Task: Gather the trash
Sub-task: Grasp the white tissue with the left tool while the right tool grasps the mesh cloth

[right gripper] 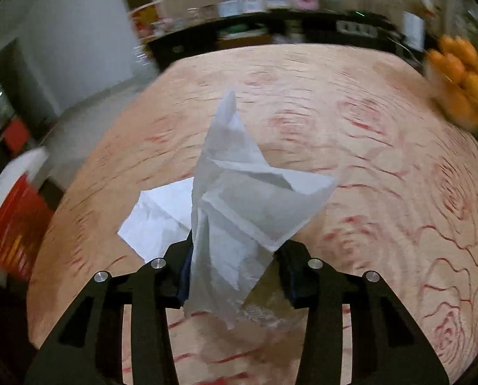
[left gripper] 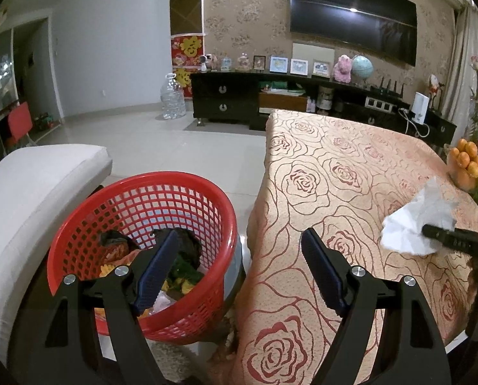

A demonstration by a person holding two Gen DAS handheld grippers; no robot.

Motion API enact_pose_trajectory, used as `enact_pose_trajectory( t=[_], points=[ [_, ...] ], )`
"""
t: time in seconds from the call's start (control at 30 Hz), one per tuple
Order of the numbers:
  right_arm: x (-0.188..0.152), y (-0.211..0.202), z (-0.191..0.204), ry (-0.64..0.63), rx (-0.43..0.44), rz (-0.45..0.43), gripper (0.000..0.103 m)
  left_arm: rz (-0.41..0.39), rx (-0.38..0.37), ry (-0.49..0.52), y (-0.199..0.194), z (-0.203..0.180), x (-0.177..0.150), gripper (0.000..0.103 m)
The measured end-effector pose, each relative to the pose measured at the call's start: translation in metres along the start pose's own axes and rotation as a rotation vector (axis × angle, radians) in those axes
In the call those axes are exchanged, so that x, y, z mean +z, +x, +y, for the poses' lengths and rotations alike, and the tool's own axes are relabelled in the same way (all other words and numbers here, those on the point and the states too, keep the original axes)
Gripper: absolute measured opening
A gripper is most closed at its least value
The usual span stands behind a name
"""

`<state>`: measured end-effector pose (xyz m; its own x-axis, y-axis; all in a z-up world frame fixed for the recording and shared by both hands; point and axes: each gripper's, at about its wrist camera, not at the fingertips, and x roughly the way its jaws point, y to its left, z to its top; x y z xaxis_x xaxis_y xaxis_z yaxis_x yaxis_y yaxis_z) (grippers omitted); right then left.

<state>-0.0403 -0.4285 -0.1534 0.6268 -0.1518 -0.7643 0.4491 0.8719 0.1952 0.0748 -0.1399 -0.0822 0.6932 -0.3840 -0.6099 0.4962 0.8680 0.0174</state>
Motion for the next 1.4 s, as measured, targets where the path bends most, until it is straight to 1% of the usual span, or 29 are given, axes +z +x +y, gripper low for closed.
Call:
enact_pose_trajectory(
  t=[0.13, 0.23, 0.27, 0.3, 0.37, 0.4, 0.57, 0.6, 0.67, 0.73, 0.83, 0.9, 1.0, 1.07, 1.2, 1.27, 1.37, 1.4],
  points=[
    [-0.011, -0.010, 0.045, -0.129, 0.083, -0.006, 0.042, 0.003, -0.008, 0.007, 0.000, -0.002, 0.000, 0.076],
    [-0.017, -0.015, 0.062, -0.182, 0.123, 0.008, 0.048, 0.013, -0.025, 0.013, 0.001, -0.004, -0.001, 0.076],
    [-0.019, -0.017, 0.066, -0.191, 0.133, 0.011, 0.054, 0.016, -0.032, 0.015, 0.001, -0.004, -0.001, 0.076],
    [-0.019, -0.019, 0.067, -0.194, 0.137, 0.011, 0.063, 0.020, -0.039, 0.018, 0.002, -0.005, -0.002, 0.076],
    [-0.018, -0.025, 0.068, -0.188, 0.131, -0.002, 0.074, 0.026, -0.050, 0.027, 0.003, -0.009, -0.002, 0.076],
    [-0.017, -0.028, 0.067, -0.181, 0.130, -0.010, 0.075, 0.031, -0.061, 0.032, 0.004, -0.011, -0.002, 0.076],
    [-0.013, -0.046, 0.051, -0.121, 0.130, -0.043, 0.077, 0.059, -0.110, 0.065, 0.010, -0.029, -0.005, 0.076],
    [-0.011, -0.047, 0.047, -0.107, 0.126, -0.049, 0.077, 0.068, -0.138, 0.072, 0.011, -0.034, -0.005, 0.076],
    [-0.005, -0.052, 0.033, -0.067, 0.115, -0.067, 0.077, 0.083, -0.184, 0.092, 0.013, -0.048, -0.005, 0.081],
    [-0.001, -0.054, 0.024, -0.038, 0.103, -0.080, 0.077, 0.089, -0.211, 0.121, 0.015, -0.062, -0.007, 0.082],
    [0.002, -0.059, 0.009, 0.007, 0.064, -0.100, 0.077, 0.125, -0.282, 0.190, 0.021, -0.093, -0.009, 0.083],
    [0.003, -0.060, -0.001, 0.042, 0.048, -0.106, 0.077, 0.141, -0.321, 0.218, 0.026, -0.112, -0.010, 0.083],
    [0.003, -0.060, -0.014, 0.087, 0.034, -0.105, 0.077, 0.170, -0.380, 0.229, 0.037, -0.134, -0.008, 0.083],
    [0.003, -0.058, -0.020, 0.104, 0.027, -0.101, 0.077, 0.184, -0.404, 0.229, 0.045, -0.143, -0.006, 0.083],
    [0.000, -0.054, -0.024, 0.114, 0.019, -0.089, 0.077, 0.232, -0.427, 0.215, 0.070, -0.153, -0.009, 0.083],
    [0.000, -0.053, -0.024, 0.115, 0.017, -0.087, 0.077, 0.238, -0.425, 0.212, 0.075, -0.153, -0.013, 0.082],
    [0.001, -0.054, -0.024, 0.116, 0.017, -0.087, 0.077, 0.245, -0.406, 0.165, 0.083, -0.140, -0.014, 0.082],
    [0.001, -0.053, -0.024, 0.116, 0.018, -0.086, 0.077, 0.244, -0.389, 0.140, 0.085, -0.132, -0.013, 0.082]
  ],
)
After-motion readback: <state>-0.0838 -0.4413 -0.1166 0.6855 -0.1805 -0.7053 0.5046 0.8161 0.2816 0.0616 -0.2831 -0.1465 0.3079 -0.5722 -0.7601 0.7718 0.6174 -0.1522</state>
